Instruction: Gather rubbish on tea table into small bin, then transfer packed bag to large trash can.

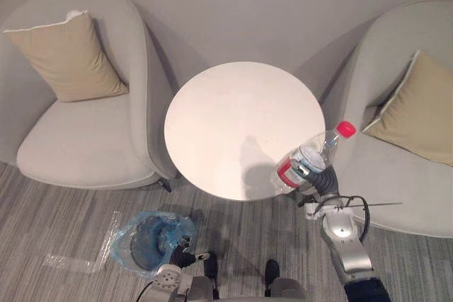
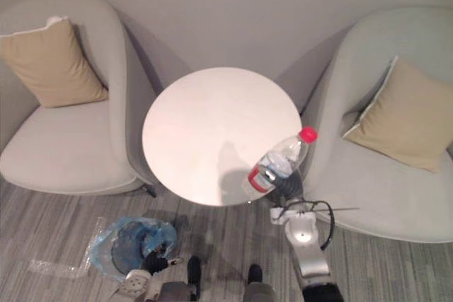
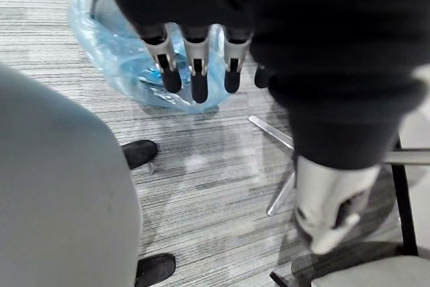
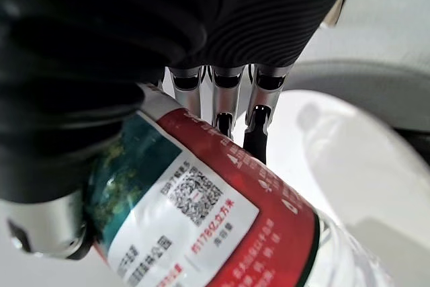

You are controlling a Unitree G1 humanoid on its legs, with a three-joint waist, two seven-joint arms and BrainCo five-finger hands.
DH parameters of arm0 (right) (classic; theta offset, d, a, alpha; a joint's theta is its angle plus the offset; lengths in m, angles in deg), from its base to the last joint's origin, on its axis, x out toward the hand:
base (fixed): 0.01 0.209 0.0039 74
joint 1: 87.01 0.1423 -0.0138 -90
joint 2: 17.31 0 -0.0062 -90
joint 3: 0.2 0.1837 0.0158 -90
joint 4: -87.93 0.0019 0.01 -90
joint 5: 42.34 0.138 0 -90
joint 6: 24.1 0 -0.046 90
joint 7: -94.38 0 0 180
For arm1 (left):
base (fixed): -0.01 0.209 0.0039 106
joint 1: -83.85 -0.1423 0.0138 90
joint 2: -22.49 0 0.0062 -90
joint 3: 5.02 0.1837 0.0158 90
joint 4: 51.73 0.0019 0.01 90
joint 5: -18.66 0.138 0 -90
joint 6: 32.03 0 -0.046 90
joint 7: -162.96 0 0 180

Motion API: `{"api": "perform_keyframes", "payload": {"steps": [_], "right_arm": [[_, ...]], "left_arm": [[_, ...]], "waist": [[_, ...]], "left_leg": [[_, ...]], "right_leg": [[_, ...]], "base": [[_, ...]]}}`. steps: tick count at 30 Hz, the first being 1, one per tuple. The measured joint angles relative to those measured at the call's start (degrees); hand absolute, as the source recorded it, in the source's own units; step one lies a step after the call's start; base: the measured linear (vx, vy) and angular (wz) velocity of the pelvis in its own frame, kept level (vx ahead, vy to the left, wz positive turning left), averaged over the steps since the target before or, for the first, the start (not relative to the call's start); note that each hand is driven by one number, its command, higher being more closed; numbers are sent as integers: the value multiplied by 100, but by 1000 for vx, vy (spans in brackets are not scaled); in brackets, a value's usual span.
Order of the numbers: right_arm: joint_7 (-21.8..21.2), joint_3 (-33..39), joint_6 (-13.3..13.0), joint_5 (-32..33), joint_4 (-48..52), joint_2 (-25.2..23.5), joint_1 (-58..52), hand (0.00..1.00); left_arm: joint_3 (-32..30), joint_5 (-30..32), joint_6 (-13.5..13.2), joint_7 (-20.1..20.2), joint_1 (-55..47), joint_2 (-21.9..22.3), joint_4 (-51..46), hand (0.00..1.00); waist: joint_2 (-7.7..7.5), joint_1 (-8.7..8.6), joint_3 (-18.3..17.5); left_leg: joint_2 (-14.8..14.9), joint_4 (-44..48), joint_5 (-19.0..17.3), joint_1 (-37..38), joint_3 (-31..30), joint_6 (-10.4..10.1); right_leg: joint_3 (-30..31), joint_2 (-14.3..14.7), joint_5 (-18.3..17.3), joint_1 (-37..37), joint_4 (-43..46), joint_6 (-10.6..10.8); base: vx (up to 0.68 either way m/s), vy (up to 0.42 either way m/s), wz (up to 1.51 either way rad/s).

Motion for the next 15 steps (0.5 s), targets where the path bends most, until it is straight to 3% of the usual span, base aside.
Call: {"api": "perform_keyframes", "payload": {"steps": [2,5,8,9,11,12,15], "right_arm": [[-22,-17,-9,-114,1,-125,-91,100],[-71,-105,-17,-175,3,-142,-222,100],[-47,-27,-16,-281,20,-245,-347,100],[-12,-12,-15,-358,89,-378,-426,100],[7,-23,-15,-393,114,-504,-433,100],[18,-35,-15,-398,115,-504,-303,100],[73,-54,-14,-377,100,-515,39,100]], "left_arm": [[34,1,4,2,0,-10,21,0],[237,-2,6,6,-1,-61,20,0],[265,-2,6,14,12,-61,23,0],[256,-2,21,7,13,-75,61,0],[191,-10,58,-9,22,-137,36,0],[165,-13,66,-16,39,-126,12,0],[164,-71,69,-34,56,0,-41,0]], "waist": [[-9,-15,-15],[-73,-60,-104],[-85,-93,-157],[-167,-143,-176],[-332,-100,-310],[-264,58,-380],[62,87,-277]], "left_leg": [[3,129,-95,61,83,4],[-103,416,-211,-68,84,59],[-187,601,-223,-394,-255,108],[-252,688,-138,-512,-498,104],[-362,897,-79,-746,-751,35],[-292,1020,-53,-999,-833,-4],[16,1144,107,-1366,-1176,-147]], "right_leg": [[82,-11,-74,-33,218,22],[185,-189,-462,-419,1053,88],[361,-285,-684,-607,1573,283],[694,-301,-978,-650,2034,261],[909,-291,-1142,-662,1921,222],[838,-228,-1110,-561,1504,71],[499,118,-603,-382,807,-93]], "base": [[-58,11,-33],[-101,2,2],[-106,-7,66],[-60,-41,107],[-18,-117,95],[-27,-128,61],[-130,-93,43]]}}
